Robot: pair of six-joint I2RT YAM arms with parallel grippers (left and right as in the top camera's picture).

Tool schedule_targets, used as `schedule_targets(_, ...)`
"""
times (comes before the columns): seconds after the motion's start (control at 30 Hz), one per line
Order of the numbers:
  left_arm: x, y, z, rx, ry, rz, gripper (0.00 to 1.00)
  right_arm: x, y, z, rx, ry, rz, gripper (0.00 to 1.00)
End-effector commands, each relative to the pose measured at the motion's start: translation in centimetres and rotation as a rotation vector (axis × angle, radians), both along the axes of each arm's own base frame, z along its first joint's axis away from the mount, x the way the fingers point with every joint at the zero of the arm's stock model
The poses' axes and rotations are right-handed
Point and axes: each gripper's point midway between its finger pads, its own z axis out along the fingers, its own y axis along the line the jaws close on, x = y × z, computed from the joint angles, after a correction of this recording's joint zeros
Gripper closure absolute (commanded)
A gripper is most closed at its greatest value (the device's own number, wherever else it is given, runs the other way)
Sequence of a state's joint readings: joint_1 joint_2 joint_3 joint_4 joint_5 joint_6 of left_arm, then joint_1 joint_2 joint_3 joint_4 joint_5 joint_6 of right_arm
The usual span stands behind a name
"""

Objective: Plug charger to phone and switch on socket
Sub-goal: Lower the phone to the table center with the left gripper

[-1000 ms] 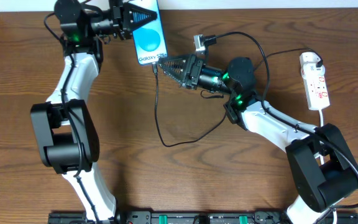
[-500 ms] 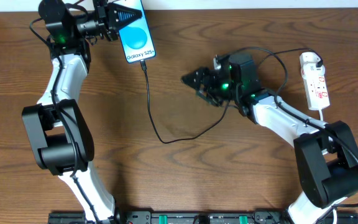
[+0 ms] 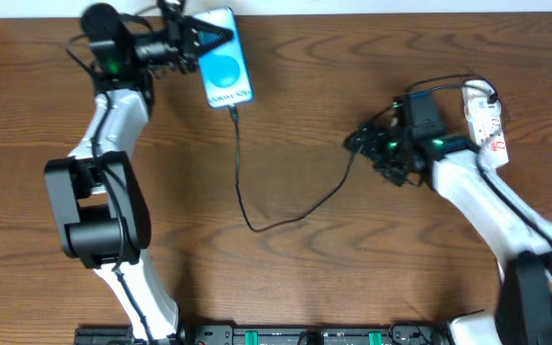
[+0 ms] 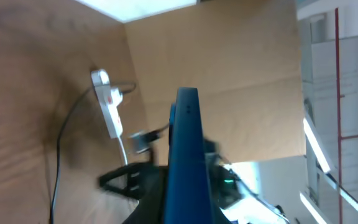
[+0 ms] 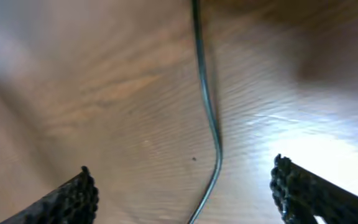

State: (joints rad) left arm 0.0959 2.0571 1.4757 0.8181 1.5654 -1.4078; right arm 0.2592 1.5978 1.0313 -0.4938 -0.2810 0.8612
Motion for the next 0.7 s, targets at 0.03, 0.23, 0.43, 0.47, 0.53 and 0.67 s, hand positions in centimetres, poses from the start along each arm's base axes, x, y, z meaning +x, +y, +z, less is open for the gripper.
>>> schedule_targets(0.03,-2.2,-3.5,-1.4,0.012,-0.070,-0.077,0.93,0.1,-4.6,4.6,-0.203,-0.154,-0.119,0.02)
schedule_targets(0.23,-5.2,-8.2,-6.5,0.022,-0.070,-0.140,0.93,-1.8,-7.1,7.4,-0.290,-0.197,-0.182,0.01)
schedule_targets(0.43,-6.6,-11.3,-12.1,0.068,-0.009,-0.082,0.93,-2.4,-7.4,7.3,-0.303,-0.182,-0.183,0.01)
schedule_targets(0.47,-6.7,-11.6,-12.9,0.079,-0.003,-0.077,0.92,-2.4,-7.4,7.3,-0.303,-0.182,-0.183,0.01)
schedule_targets(0.53,-6.8,-12.1,-14.7,0.103,0.030,-0.066,0.92,-2.4,-7.4,7.3,-0.303,-0.181,-0.181,0.01)
schedule_targets(0.67,-7.2,-13.1,-19.0,0.175,0.131,-0.044,0.93,-2.4,-7.4,7.2,-0.304,-0.178,-0.180,0.01)
